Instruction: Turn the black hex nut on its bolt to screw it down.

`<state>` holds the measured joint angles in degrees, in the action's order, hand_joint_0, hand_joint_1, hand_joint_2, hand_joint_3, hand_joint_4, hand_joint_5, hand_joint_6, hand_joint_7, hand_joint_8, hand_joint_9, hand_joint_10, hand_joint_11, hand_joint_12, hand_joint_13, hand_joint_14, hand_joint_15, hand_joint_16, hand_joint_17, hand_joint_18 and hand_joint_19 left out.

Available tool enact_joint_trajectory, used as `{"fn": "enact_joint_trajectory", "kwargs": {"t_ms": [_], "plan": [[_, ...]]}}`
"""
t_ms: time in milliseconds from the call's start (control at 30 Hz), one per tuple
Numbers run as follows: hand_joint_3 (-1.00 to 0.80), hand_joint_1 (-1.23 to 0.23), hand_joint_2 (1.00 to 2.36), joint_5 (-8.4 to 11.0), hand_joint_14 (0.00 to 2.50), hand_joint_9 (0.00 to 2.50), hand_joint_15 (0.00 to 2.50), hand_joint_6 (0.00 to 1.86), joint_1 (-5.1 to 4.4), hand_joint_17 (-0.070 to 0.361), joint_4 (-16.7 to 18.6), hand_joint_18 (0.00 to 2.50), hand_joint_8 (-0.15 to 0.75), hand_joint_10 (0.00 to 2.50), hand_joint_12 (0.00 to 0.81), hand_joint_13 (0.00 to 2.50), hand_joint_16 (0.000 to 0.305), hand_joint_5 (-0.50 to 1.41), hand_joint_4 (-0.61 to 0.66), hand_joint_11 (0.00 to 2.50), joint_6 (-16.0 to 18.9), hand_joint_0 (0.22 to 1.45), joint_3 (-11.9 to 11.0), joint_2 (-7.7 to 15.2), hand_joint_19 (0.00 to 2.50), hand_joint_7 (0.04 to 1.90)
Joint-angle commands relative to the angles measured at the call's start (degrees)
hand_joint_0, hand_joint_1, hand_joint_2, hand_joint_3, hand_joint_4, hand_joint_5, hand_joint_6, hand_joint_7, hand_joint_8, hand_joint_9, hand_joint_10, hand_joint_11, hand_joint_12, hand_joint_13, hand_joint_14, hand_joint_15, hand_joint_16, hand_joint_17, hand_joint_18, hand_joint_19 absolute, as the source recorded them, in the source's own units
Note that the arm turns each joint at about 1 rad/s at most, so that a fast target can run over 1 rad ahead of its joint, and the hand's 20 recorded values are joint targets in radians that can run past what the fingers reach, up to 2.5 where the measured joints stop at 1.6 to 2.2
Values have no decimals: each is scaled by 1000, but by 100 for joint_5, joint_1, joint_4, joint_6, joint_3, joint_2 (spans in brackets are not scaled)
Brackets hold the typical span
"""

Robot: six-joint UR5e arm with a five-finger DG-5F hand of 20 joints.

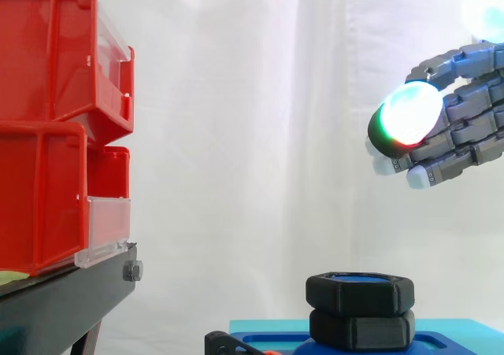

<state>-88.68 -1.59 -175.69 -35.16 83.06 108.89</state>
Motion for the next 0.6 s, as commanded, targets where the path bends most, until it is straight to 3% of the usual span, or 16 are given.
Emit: {"fn": "enact_joint_trajectory", "kwargs": {"t_ms": [0,467,567], "plan": [[-500,-229,1000,0,0,0,0,501,0,118,0,0,148,0,333,0,52,-300,-38,0,0,520,0,0,24,625],[-500,-314,1000,0,0,0,0,501,0,121,0,0,153,0,337,0,54,-300,-10,0,0,502,0,0,0,625],[-500,-270,1000,0,0,0,0,501,0,120,0,0,158,0,339,0,53,-300,-13,0,0,505,0,-9,9,624]]}}
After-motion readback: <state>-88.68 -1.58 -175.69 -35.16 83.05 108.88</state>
